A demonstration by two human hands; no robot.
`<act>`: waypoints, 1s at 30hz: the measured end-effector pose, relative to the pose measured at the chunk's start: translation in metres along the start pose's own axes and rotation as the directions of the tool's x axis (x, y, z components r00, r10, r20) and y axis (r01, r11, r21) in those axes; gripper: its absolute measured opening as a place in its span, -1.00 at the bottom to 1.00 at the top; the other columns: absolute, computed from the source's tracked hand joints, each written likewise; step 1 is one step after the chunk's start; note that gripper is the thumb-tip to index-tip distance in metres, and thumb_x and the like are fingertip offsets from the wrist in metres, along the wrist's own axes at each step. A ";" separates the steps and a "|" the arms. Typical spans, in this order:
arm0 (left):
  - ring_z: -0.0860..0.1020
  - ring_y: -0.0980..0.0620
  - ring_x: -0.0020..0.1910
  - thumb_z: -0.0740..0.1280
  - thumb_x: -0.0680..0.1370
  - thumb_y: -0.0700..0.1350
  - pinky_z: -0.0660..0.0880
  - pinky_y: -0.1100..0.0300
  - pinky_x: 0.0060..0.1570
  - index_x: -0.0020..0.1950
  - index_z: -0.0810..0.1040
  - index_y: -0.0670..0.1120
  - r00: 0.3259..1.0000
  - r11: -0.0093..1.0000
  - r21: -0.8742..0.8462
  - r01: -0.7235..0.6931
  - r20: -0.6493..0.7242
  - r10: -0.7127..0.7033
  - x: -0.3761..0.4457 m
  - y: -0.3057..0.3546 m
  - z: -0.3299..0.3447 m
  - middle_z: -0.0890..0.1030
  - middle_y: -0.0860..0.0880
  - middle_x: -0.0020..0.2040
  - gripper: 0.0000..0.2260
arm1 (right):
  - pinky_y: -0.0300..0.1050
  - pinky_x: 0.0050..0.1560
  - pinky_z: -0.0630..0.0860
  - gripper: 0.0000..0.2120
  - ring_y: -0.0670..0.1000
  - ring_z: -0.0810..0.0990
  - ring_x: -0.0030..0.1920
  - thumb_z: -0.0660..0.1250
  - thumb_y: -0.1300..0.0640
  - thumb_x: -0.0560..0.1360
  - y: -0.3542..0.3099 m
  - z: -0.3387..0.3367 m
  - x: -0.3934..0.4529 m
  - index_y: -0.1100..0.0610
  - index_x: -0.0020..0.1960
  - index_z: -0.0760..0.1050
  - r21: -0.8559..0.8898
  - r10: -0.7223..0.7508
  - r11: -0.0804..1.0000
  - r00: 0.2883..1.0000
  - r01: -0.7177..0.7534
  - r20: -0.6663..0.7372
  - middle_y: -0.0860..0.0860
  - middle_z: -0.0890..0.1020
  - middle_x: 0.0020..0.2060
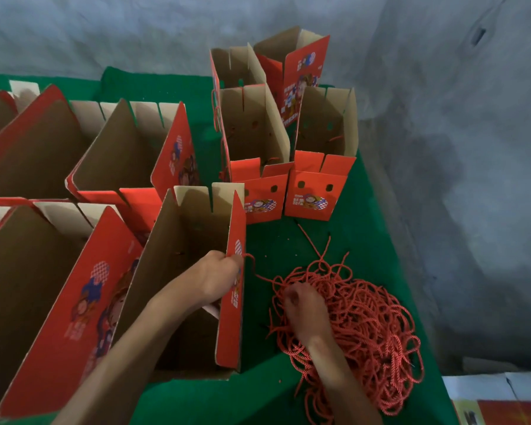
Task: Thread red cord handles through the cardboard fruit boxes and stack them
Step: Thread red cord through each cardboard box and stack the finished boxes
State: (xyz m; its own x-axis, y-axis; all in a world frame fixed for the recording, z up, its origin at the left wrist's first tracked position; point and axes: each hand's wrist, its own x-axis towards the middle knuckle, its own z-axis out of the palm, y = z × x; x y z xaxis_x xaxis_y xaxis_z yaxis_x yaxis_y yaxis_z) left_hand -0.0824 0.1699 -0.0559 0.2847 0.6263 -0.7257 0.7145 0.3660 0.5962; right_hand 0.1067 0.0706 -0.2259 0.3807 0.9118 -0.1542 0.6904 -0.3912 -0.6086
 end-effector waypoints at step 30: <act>0.73 -0.06 -0.03 0.22 0.48 0.44 0.62 -0.08 0.09 0.19 0.58 0.07 0.999 0.947 -0.321 0.005 0.039 0.008 -0.002 -0.030 -0.012 0.75 -0.05 -0.02 -0.47 | -0.30 -0.27 0.42 -0.93 -0.16 0.60 -0.29 0.41 0.08 0.60 -0.043 -0.020 -0.046 0.00 0.00 0.68 0.398 -0.156 0.914 0.973 0.077 0.169 -0.08 0.71 -0.23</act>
State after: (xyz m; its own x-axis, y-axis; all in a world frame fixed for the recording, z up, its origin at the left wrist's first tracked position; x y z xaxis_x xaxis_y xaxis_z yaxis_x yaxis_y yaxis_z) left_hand -0.1118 0.1659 -0.0678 0.3149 0.6023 -0.7336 0.4732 0.5704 0.6714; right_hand 0.0724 0.0428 -0.1771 0.1590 0.9694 -0.1870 0.4159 -0.2375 -0.8778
